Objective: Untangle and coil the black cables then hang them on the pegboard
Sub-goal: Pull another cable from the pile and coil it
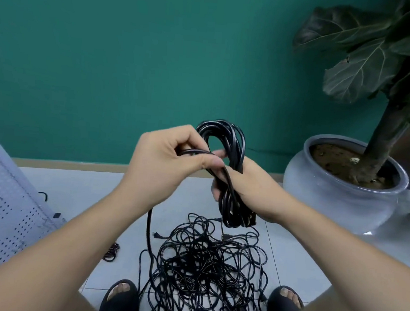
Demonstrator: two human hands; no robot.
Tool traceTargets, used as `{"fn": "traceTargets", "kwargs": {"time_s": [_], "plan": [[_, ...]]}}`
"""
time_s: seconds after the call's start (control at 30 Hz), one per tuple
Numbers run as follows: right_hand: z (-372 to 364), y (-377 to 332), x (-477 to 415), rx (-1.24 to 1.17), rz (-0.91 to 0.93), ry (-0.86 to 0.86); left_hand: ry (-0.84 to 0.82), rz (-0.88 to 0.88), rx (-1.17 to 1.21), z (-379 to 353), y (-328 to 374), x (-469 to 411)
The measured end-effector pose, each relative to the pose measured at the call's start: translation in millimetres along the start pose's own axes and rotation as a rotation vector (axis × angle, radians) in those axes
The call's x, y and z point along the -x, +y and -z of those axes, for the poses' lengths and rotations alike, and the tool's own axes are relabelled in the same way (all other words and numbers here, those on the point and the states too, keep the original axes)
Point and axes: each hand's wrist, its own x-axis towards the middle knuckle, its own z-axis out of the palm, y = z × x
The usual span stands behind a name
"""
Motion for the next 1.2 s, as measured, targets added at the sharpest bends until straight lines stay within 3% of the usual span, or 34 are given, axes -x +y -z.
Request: {"fn": "traceTargets", "kwargs": {"time_s": [0.23,0.37,0.47,0.57,0.73,0.97,1.2], "plan": [[-9,-8,7,-0.294,0.021,-0.048,0.068,-0.05,-0.005,6,8,-5],[-5,-7,3,-0.044,0.049,-0.075,0.046,-0.085,-0.115,8,10,-4],[-2,-6,-1,0.202,-0.03,-0.061,0.008,-0.098,-0.23,11,6,-7],[-2,-4,-1,0.427,-0.084,-0.153,-0.056,-0.057,-0.271,12,1,-10],[-5,-6,2,0.4,-0.035,-0.234,-0.034,0.077,-0.107,15,-11,-20],[-11,-6,5,0.341,0.086,-0.03,0.059,0.172,0.177,-5,-13,-14],[-14,-10,8,0.241,0.143,0.115,0.014,0.283,0.38,-20,-7,-9]]}}
